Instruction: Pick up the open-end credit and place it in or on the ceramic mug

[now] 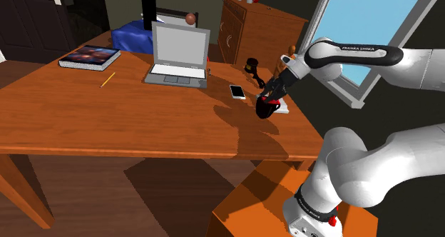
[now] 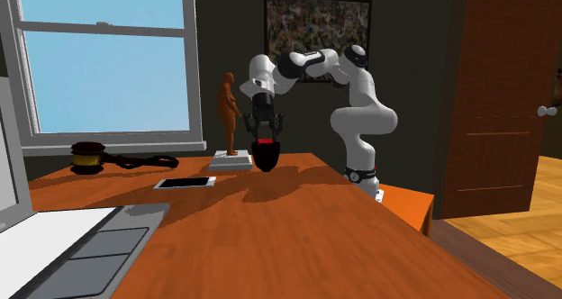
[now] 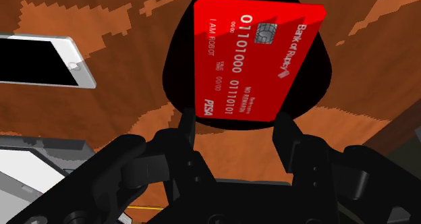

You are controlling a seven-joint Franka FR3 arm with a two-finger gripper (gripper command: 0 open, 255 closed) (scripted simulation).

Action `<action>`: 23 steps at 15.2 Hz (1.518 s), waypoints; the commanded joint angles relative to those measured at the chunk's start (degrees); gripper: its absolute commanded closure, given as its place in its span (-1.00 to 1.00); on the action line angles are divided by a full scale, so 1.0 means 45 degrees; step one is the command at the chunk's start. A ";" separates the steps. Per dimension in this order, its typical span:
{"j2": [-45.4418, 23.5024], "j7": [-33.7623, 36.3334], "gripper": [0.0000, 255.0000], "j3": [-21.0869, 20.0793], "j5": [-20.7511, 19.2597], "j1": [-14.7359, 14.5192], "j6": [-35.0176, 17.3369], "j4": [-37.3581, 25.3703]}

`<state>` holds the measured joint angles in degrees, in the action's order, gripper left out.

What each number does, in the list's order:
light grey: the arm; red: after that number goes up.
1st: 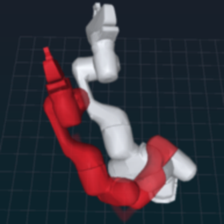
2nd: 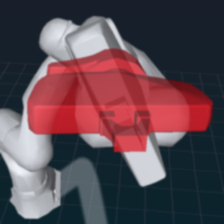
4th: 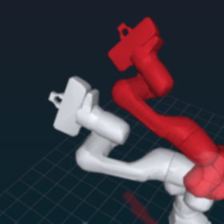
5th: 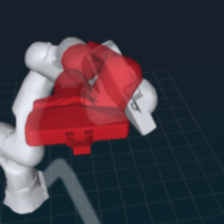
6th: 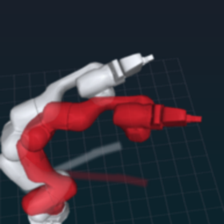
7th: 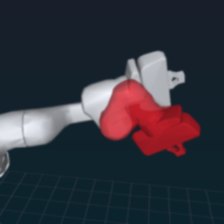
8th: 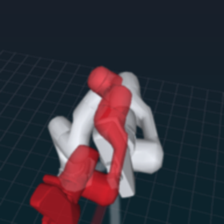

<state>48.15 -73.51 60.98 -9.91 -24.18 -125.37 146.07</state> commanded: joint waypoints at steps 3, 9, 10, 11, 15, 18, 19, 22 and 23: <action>-0.0066 -0.0089 1.00 0.0180 -0.0047 -0.0052 -0.0250 0.0163; -0.0066 -0.0088 -1.00 0.0178 -0.0046 -0.0051 -0.0250 0.0164; -0.0067 -0.0090 -1.00 0.0180 -0.0047 -0.0051 -0.0251 0.0164; -0.0067 -0.0090 -1.00 0.0180 -0.0046 -0.0052 -0.0250 0.0163; 0.0112 -0.0070 -1.00 -0.0041 -0.0041 0.0175 0.0245 -0.0087; 0.0531 -0.0038 -1.00 -0.0561 0.0004 0.0663 0.1586 -0.0870; 0.0530 -0.0040 -1.00 -0.0561 0.0006 0.0664 0.1585 -0.0870; 0.0530 -0.0040 -1.00 -0.0561 0.0005 0.0664 0.1586 -0.0870; 0.0530 -0.0040 -1.00 -0.0561 0.0005 0.0664 0.1586 -0.0870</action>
<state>50.54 -73.69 58.46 -9.89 -21.19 -118.30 142.20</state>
